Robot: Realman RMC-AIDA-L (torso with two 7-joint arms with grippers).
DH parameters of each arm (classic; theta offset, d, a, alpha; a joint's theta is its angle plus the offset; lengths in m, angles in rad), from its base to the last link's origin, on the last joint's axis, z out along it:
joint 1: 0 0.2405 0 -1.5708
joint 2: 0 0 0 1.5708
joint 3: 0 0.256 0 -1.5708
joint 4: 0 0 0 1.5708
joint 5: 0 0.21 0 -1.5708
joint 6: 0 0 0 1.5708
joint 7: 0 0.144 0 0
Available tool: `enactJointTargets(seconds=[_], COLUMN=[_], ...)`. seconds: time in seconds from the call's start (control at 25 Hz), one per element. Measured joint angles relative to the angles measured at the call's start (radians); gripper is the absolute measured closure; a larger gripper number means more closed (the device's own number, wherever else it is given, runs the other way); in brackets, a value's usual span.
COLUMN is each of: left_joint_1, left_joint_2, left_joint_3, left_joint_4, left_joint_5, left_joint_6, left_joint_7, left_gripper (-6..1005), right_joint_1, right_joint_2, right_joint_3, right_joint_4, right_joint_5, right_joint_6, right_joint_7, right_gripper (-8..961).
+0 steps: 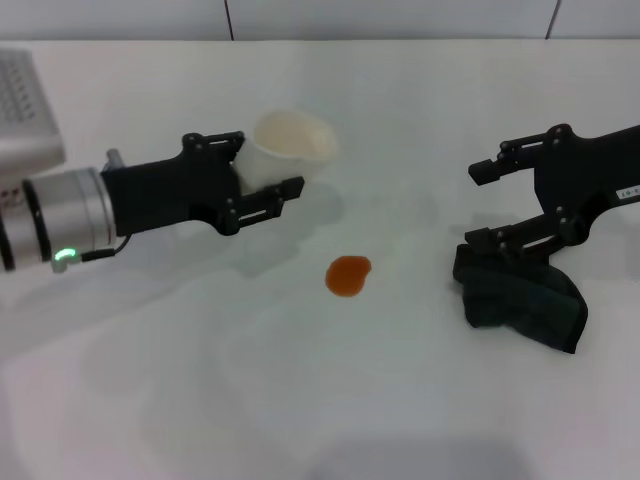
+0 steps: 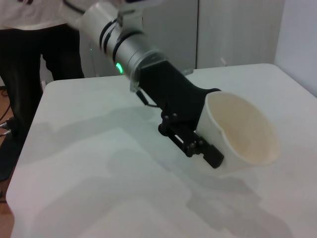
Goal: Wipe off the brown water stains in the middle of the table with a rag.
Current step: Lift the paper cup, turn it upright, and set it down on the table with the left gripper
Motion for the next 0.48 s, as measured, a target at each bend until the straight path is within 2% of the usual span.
enactJointTargets(seconds=[0.32,0.48], left_joint_1=[0.084,0.09], left_joint_2=[-0.004,-0.003], left_joint_3=[-0.006,-0.006], left_joint_4=[-0.101,-0.181], left_joint_5=[-0.14,-0.17], left_joint_6=[-0.056,-0.108], left_joint_7=[0.162,0.202], left_gripper=[438,437], right_joint_1=[-0.009,-0.012], right_joint_2=[0.0,0.0], right_joint_3=[-0.001,-0.001], right_joint_4=[0.0,0.0], right_joint_5=[0.0,0.0], right_joint_6=[0.001,0.0], right_joint_7=[0.003,0.004], right_gripper=[172,172])
